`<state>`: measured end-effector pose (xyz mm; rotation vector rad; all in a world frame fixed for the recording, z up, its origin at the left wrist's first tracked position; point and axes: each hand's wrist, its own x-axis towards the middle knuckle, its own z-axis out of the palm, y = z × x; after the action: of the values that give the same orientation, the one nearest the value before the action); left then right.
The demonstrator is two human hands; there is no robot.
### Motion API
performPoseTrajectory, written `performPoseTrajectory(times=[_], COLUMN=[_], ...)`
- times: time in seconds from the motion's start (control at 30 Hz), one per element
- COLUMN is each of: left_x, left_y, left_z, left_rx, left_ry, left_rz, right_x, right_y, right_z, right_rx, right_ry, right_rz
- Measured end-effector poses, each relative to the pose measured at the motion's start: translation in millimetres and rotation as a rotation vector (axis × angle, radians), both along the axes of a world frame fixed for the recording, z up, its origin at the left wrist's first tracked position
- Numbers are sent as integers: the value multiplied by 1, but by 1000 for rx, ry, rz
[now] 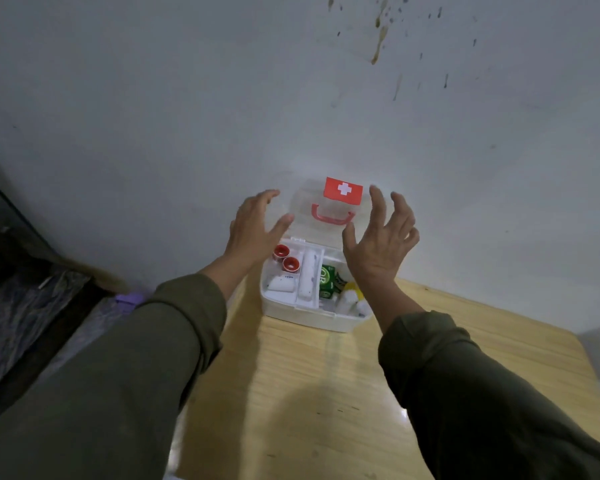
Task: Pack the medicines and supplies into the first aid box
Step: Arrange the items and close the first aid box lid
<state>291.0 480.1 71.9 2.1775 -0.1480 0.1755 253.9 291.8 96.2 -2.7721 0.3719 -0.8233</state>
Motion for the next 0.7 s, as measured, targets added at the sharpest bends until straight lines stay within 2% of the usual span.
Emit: performPoseTrajectory(times=[0.13, 0.27, 0.5, 0.7], left_x=[24, 34, 32, 9], left_y=[-17, -31, -31, -25], left_z=[20, 28, 19, 12], left_rx=[-36, -23, -44, -50], left_ry=[22, 87, 35, -40], left_rz=[-56, -140, -145, -149], right_x=[12, 23, 24, 8], right_y=[-24, -32, -25, -32], right_z=[15, 20, 21, 11], right_rx=[-178, -204, -171, -358], right_ry=[166, 264, 213, 92], right_rz=[99, 207, 285, 343])
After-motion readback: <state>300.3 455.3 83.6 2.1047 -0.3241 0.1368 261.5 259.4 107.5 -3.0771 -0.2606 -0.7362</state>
